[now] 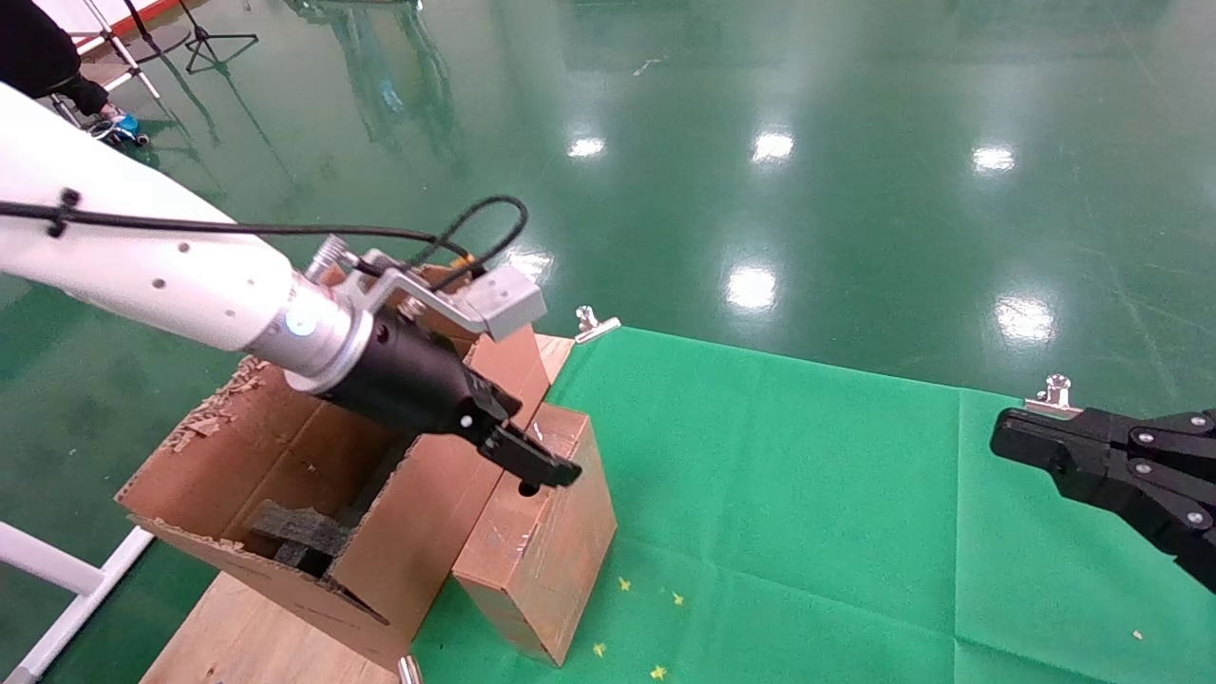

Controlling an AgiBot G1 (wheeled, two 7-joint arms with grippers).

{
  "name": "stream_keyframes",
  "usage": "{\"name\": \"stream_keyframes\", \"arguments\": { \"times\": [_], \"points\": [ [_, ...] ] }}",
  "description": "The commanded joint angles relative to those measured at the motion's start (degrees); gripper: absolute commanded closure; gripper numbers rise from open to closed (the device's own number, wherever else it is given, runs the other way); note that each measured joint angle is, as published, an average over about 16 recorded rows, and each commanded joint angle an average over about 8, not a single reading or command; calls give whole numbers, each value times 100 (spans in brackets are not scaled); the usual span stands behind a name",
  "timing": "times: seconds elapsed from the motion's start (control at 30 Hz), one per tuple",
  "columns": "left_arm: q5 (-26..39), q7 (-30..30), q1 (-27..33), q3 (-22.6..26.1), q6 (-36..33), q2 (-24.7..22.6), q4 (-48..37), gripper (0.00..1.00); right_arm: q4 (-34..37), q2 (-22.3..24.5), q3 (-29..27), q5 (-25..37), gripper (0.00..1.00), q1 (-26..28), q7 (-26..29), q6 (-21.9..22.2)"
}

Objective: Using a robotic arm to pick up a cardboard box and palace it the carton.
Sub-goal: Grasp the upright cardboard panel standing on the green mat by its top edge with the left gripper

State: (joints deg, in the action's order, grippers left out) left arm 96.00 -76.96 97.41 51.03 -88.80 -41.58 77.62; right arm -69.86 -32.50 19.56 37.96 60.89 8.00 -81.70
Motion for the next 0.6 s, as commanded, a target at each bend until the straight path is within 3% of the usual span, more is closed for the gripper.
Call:
{"name": "stream_keyframes", "arguments": {
  "times": [0.03, 0.17, 0.23, 0.43, 0.5, 0.6],
  "points": [
    [-46, -88, -20, 123, 17, -16, 3, 0, 0, 0, 0, 0, 100, 0, 0, 0],
    [-47, -91, -12, 289, 50, -16, 10, 0, 0, 0, 0, 0, 100, 0, 0, 0],
    [-39, -81, 2, 344, 62, -16, 11, 0, 0, 0, 0, 0, 94, 0, 0, 0],
    [-27, -48, 38, 438, 92, -15, 10, 2, 1, 1, 0, -2, 19, -1, -1, 1],
    [-25, -44, 45, 451, 98, -14, 9, 25, 1, 1, 0, -2, 0, -2, -1, 1],
    [-27, -45, 46, 446, 99, -13, 10, 62, 1, 1, 0, -2, 0, -1, -1, 1]
  ]
}}
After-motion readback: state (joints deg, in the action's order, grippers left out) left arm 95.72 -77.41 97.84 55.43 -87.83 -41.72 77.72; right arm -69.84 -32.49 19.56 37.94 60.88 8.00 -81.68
